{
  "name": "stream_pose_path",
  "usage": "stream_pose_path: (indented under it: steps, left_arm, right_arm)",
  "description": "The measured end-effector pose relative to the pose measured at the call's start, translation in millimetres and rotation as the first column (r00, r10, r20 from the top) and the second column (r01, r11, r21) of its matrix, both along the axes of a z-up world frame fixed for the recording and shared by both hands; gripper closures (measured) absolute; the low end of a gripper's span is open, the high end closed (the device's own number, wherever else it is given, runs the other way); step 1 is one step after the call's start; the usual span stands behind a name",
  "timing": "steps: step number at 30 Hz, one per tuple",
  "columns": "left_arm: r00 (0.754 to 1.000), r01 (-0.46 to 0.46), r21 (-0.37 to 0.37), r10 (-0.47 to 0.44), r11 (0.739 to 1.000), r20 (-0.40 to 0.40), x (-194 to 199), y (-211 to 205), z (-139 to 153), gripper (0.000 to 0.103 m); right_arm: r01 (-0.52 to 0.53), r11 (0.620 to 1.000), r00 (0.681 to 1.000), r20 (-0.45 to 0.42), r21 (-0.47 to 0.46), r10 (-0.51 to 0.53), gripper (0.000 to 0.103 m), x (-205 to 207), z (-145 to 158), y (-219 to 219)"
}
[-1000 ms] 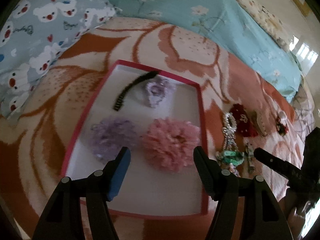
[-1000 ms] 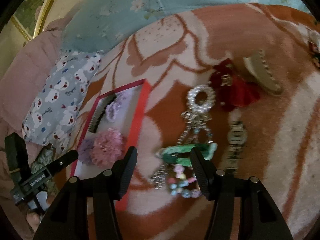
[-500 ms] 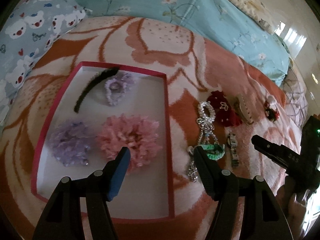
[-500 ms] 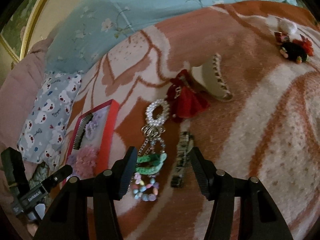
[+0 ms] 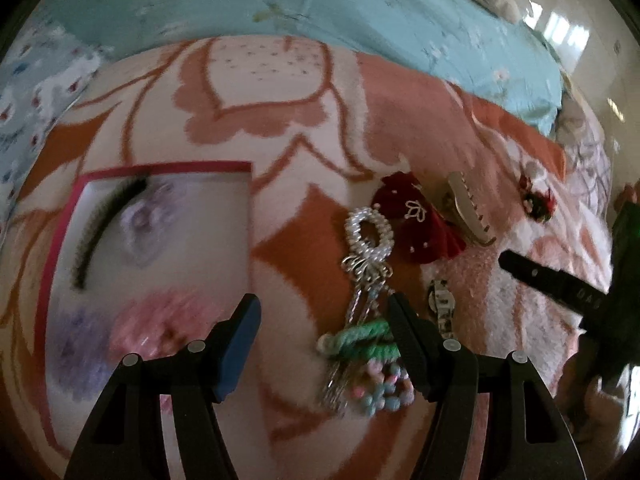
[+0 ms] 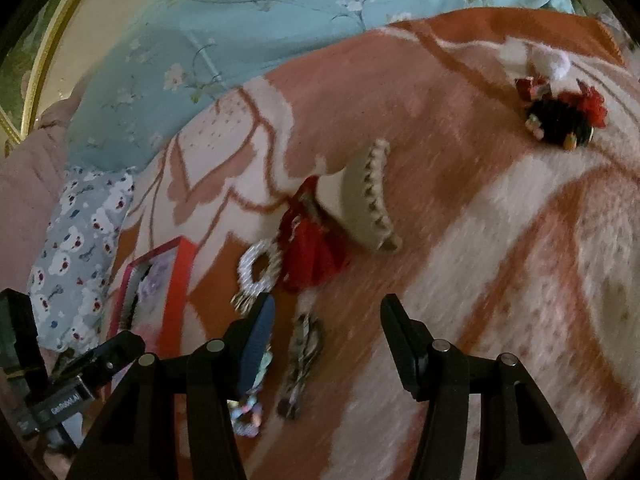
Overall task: Organize jewelry
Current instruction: 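Grasp the pearl hair tie with the left tool while the right grasps the beige claw clip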
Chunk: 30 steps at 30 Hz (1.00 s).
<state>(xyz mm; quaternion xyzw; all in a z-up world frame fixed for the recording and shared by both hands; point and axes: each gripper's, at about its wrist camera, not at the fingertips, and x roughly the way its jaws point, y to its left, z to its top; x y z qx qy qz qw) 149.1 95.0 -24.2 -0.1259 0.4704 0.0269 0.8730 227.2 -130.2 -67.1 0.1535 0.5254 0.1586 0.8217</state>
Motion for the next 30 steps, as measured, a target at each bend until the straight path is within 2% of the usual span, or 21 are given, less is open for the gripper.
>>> stream_pose_path:
  steps: [12, 18, 25, 27, 29, 30]
  left_arm:
    - [0.99, 0.065, 0.103, -0.051, 0.993, -0.132, 107.2, -25.2, -61.7, 0.046]
    - [0.985, 0.079, 0.122, -0.058, 0.989, -0.163, 134.0, -30.3, -84.3, 0.046]
    - [0.981, 0.129, 0.169, -0.101, 0.977, -0.163, 144.0, -42.5, -92.7, 0.047]
    - [0.98, 0.15, 0.181, -0.121, 0.972, -0.161, 146.2, -46.7, -95.3, 0.06]
    - [0.977, 0.162, 0.16, -0.135, 0.974, -0.165, 149.2, -47.2, -98.6, 0.089]
    - [0.976, 0.163, 0.147, -0.138, 0.976, -0.169, 150.7, -46.8, -100.5, 0.09]
  right_arm:
    - [-0.021, 0.998, 1.0, -0.02, -0.056, 0.019, 0.046, 50.7, -19.6, -0.8]
    - [-0.062, 0.996, 0.997, -0.043, -0.065, 0.059, 0.046, 64.1, -33.2, 13.6]
    - [-0.058, 0.996, 0.997, -0.044, -0.066, 0.056, 0.045, 77.9, -43.5, 23.1]
    - [-0.056, 0.996, 0.998, -0.037, -0.073, 0.053, 0.045, 80.9, -44.4, 24.4]
    - [-0.049, 0.995, 0.998, -0.031, -0.084, 0.046, 0.049, 82.1, -44.7, 24.0]
    - [-0.045, 0.996, 0.999, -0.027, -0.083, 0.043, 0.05, 81.4, -44.2, 23.3]
